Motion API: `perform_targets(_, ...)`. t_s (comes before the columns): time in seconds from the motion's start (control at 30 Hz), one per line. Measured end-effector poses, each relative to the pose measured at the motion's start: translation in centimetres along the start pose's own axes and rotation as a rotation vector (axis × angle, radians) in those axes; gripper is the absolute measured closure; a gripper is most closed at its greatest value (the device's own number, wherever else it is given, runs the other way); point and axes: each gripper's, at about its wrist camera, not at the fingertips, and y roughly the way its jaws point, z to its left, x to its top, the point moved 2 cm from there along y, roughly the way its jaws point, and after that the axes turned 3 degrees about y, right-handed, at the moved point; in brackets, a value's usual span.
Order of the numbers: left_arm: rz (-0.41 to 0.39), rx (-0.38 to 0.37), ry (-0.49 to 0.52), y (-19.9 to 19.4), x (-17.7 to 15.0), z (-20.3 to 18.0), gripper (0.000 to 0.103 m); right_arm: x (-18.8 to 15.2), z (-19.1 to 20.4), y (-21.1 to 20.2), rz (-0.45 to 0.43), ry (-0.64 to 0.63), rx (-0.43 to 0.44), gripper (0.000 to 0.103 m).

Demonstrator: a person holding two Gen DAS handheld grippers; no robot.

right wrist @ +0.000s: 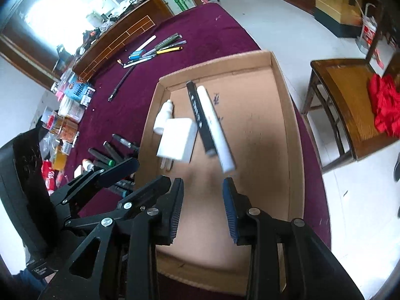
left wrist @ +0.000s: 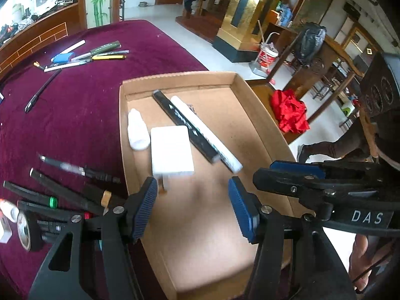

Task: Organize rigid objects
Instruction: 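Grasp a second white square charger on the table with the left gripper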

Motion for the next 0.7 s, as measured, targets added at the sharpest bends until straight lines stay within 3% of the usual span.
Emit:
perform_targets(0.2,-0.019,-0.037,-0.015,-2.2,-1.2,0.7,0.045,-2.3,1.0,-1.1,-0.017,0.028,0.006,0.074)
perform_targets(0.7,-0.081,-0.006,-0.098,-7.1,-4.3,6.4,0.045,-5.0,6.9,-0.7,-0.022,-0.057,0.028,0.074)
